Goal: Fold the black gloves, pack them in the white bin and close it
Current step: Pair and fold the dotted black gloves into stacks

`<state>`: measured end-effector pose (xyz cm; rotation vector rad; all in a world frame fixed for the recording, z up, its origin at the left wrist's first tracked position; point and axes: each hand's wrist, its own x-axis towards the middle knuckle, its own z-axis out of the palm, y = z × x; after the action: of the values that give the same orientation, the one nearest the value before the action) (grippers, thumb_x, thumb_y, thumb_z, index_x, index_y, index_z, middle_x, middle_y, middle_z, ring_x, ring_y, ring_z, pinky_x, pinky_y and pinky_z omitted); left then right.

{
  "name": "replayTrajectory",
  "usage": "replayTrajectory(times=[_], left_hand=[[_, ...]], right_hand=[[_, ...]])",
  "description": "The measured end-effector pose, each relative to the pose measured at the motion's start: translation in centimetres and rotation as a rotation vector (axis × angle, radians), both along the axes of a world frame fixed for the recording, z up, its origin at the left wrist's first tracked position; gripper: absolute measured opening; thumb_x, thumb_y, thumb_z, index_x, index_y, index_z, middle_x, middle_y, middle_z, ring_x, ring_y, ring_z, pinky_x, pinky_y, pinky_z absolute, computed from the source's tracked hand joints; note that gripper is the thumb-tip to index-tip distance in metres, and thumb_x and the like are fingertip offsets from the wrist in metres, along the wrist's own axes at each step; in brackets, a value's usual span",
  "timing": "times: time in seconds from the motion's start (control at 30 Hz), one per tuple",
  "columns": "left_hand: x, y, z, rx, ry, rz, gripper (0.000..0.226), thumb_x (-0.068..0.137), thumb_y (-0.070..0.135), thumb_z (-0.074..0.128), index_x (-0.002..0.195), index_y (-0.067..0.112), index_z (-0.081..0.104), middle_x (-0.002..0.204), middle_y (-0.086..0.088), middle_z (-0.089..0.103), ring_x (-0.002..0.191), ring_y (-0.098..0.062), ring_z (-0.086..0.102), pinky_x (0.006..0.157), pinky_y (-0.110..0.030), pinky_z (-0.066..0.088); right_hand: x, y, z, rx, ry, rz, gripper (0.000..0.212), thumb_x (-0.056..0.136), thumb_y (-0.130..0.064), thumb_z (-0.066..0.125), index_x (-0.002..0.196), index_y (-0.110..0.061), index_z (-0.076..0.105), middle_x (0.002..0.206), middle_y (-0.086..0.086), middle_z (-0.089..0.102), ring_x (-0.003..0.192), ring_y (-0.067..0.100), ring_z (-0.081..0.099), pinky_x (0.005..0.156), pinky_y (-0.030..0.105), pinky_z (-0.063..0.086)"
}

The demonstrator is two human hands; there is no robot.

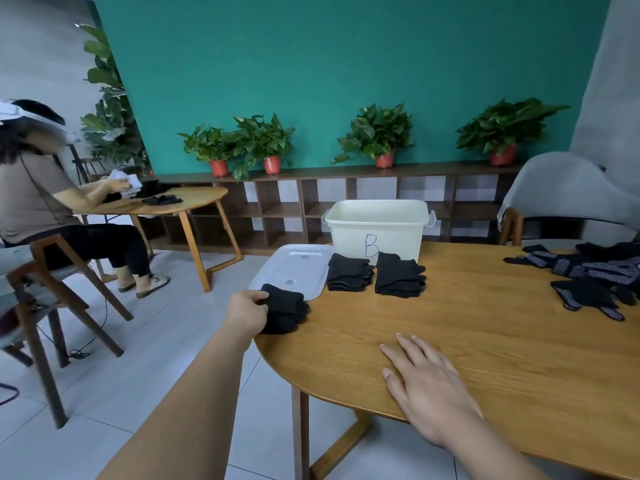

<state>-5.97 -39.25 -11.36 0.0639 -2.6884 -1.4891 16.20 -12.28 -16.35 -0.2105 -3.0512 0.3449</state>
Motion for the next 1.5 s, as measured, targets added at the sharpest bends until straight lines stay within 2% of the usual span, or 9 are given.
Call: replayTrajectory(times=[0.13,0.27,0.33,0.57,0.7,0.8,1.07,1.23,1.5], left_hand=[[-0.5,-0.2,0.0,0.061,0.046,0.045,0.039,0.106,0.000,0.053,0.136,0.019,0.069,0.142,-0.009,0.060,0.123,-0.032,0.059,0.102,-0.042,0.057],[-0.9,-0.9,-0.6,-0.029,0.056,0.058,0.044,0.103,-0.003,0.048,0.139,0.014,0.066,0.131,-0.010,0.064,0.105,-0.028,0.060,0.088,-0.036,0.056],[-1.0,-1.0,-1.1,-0.111,0.066,0.043,0.044,0.103,0.001,0.049,0.142,0.013,0.063,0.130,-0.011,0.065,0.105,-0.028,0.062,0.089,-0.038,0.058],[0.5,0.3,-2.1,-0.481,0.393,-0.039,0.044,0.109,0.033,0.049,0.150,0.017,0.055,0.155,-0.006,0.050,0.141,-0.029,0.043,0.117,-0.046,0.041],[1.0,1.1,-3.6,-0.617,0.126,-0.199,0.073,0.107,0.066,0.024,0.167,0.025,0.022,0.176,-0.005,0.017,0.161,-0.029,0.012,0.130,-0.050,0.021],[1.2,1.1,-4.2,-0.693,0.017,-0.240,0.082,0.104,0.074,0.019,0.170,0.028,0.005,0.178,-0.002,-0.003,0.163,-0.026,-0.010,0.131,-0.049,0.008],[1.7,2.0,-2.9,-0.809,0.092,-0.246,0.082,0.103,0.075,0.017,0.170,0.028,0.005,0.178,-0.006,-0.003,0.162,-0.032,-0.014,0.131,-0.052,0.001],[4.1,4.8,-1.7,-0.836,0.196,-0.291,0.076,0.106,0.069,0.016,0.170,0.028,0.009,0.178,-0.003,-0.003,0.162,-0.030,-0.014,0.131,-0.051,-0.001],[11.8,12.5,-1.8,-0.735,0.213,-0.530,0.073,0.108,0.065,0.021,0.170,0.029,0.006,0.177,0.004,-0.009,0.162,-0.021,-0.017,0.132,-0.045,-0.001]], right_hand=[[-0.2,0.1,-0.4,0.005,0.010,-0.003,0.062,0.106,-0.063,0.009,0.164,-0.045,0.013,0.174,-0.014,0.001,0.160,0.013,-0.006,0.131,0.040,0.004],[-0.2,0.1,-0.4,-0.005,0.009,-0.004,0.062,0.105,-0.064,0.008,0.164,-0.045,0.013,0.174,-0.014,0.000,0.160,0.013,-0.005,0.131,0.041,0.004],[-0.2,0.1,-0.4,-0.008,0.007,-0.005,0.062,0.105,-0.064,0.009,0.164,-0.045,0.014,0.174,-0.014,0.000,0.160,0.013,-0.005,0.131,0.041,0.004],[-0.2,0.1,-0.5,0.007,0.014,-0.004,0.062,0.106,-0.063,0.009,0.164,-0.045,0.013,0.174,-0.014,0.001,0.160,0.013,-0.005,0.130,0.040,0.004],[-0.3,0.1,-0.6,0.004,0.018,0.001,0.061,0.106,-0.063,0.010,0.164,-0.044,0.013,0.174,-0.013,0.001,0.160,0.013,-0.005,0.130,0.040,0.005],[-0.4,0.1,-0.7,0.005,0.022,0.002,0.061,0.106,-0.063,0.010,0.164,-0.044,0.013,0.174,-0.013,0.001,0.160,0.014,-0.005,0.130,0.041,0.005],[-0.3,0.2,-0.7,-0.044,0.045,0.004,0.060,0.108,-0.060,0.013,0.165,-0.043,0.016,0.174,-0.012,0.004,0.161,0.013,-0.004,0.130,0.038,0.002],[-0.1,0.5,-0.7,-0.181,0.136,-0.034,0.054,0.109,-0.055,0.023,0.162,-0.043,0.028,0.173,-0.016,0.011,0.160,0.012,0.006,0.130,0.036,0.010],[0.5,2.4,-0.7,-0.629,0.463,-0.257,0.040,0.108,-0.036,0.046,0.146,-0.038,0.056,0.161,-0.019,0.037,0.151,0.013,0.031,0.125,0.035,0.025]])
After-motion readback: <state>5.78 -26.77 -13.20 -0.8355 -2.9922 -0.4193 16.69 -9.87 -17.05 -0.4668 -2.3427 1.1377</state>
